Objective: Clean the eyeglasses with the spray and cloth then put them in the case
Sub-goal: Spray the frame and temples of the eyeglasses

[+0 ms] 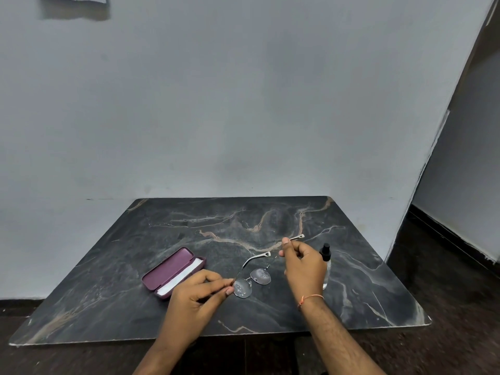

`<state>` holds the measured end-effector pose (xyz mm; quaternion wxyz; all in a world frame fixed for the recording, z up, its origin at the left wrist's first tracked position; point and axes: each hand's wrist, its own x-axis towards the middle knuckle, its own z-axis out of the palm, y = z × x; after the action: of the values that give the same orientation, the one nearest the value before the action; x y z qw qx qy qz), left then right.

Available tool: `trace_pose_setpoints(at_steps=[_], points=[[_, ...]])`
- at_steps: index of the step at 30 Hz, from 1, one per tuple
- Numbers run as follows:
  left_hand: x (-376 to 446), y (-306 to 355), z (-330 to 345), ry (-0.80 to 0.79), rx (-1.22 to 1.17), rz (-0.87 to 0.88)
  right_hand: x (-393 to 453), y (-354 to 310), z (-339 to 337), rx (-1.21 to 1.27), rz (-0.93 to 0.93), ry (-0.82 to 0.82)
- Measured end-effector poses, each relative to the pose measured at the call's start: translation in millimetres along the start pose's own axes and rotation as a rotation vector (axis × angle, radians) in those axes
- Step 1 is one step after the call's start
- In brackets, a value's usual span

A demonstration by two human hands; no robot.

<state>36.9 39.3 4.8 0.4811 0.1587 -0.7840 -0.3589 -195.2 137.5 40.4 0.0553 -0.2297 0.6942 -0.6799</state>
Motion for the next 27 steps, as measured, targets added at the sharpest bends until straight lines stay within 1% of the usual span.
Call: trace_pose_setpoints(at_steps=[3,7,10,13,15,17,20,21,23,25,27], points=[[-0.5,-7.5,6.2,0.007,0.046,-0.022,0.4,4.9,-2.0,-0.011,0.003,0.000],[3.8,-11.6,16.8,0.064,0.114,0.013,0.4,8.7,-3.7,-0.065,-0.012,0.007],[10.3,-17.5,24.4,0.115,0.117,-0.025,0.5,14.4,-6.2,-0.099,-0.007,-0.022],[15.1,-27.0,33.7,0.151,0.115,-0.049,-2.8,16.5,-12.8,-0.073,0.023,-0.081],[17.9,-36.0,38.6,0.163,0.128,-0.056,-8.9,19.1,-19.9,-0.077,0.027,-0.075],[20.4,-45.3,43.1,0.172,0.131,-0.071,-18.0,23.1,-30.7,-0.173,-0.091,-0.023],[22.4,-53.0,47.4,0.186,0.105,-0.107,-27.4,28.5,-51.5,-0.437,-0.398,0.135],[22.4,-54.7,48.1,0.187,0.098,-0.114,-26.8,31.7,-57.8,-0.499,-0.450,0.183],[21.5,-57.0,49.0,0.177,0.093,-0.122,-20.9,37.9,-67.3,-0.562,-0.421,0.218],[20.1,-58.1,49.8,0.166,0.100,-0.115,-14.1,44.3,-72.7,-0.596,-0.340,0.164],[19.2,-59.4,50.2,0.165,0.106,-0.119,-10.1,49.8,-73.0,-0.620,-0.319,0.105]])
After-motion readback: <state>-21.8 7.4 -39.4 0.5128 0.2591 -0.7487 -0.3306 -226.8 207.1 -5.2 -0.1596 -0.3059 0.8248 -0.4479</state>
